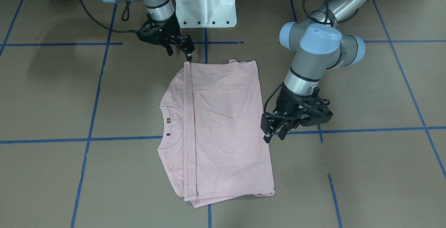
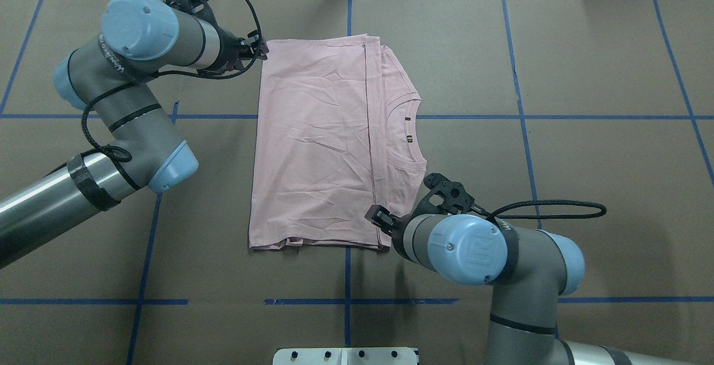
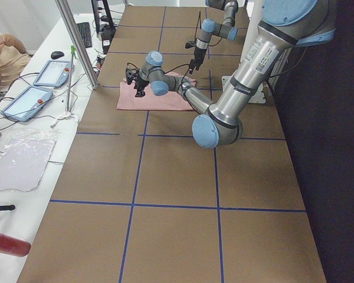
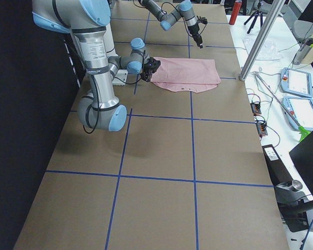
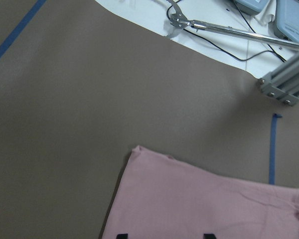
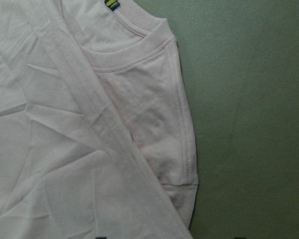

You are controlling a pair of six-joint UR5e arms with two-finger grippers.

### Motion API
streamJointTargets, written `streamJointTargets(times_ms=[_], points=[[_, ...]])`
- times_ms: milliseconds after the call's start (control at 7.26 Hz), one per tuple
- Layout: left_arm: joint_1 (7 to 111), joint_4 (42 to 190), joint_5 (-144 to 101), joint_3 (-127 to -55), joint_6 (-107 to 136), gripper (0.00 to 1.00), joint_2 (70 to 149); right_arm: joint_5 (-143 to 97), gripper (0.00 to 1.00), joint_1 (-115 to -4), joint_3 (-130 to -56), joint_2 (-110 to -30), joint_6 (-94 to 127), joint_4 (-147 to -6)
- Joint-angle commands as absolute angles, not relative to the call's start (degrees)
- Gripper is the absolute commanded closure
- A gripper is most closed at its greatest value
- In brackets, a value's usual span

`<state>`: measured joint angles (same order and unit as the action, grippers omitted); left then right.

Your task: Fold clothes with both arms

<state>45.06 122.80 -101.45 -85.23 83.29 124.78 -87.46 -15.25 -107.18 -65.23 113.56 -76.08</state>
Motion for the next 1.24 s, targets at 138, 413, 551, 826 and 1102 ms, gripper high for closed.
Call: streamJointTargets(times_ms=[138,413,551,826,1102], points=[[45.0,122.7,-101.6,-86.0,83.4,0.41,124.4,-86.5,0.25,-15.0,-102.4,-62.3,114.1,-76.7],[44.9,122.7,-101.6,-86.0,83.4,0.41,124.4,-86.5,0.29,-15.0,-101.7,-62.2,114.1,-76.8],[44.8,122.7,-101.6,-86.0,83.5,0.4,124.4,-86.5,0.3,-15.0,-101.5,-62.2,114.1,-76.8],[44.8,122.7,-101.6,-86.0,83.4,0.4,124.4,-86.4,0.3,-15.1,-101.3,-62.2,113.6,-78.0],[44.8,122.7,-101.5,-86.0,83.4,0.4,124.3,-86.4,0.33,-15.1,-101.2,-62.2,113.6,-78.2]])
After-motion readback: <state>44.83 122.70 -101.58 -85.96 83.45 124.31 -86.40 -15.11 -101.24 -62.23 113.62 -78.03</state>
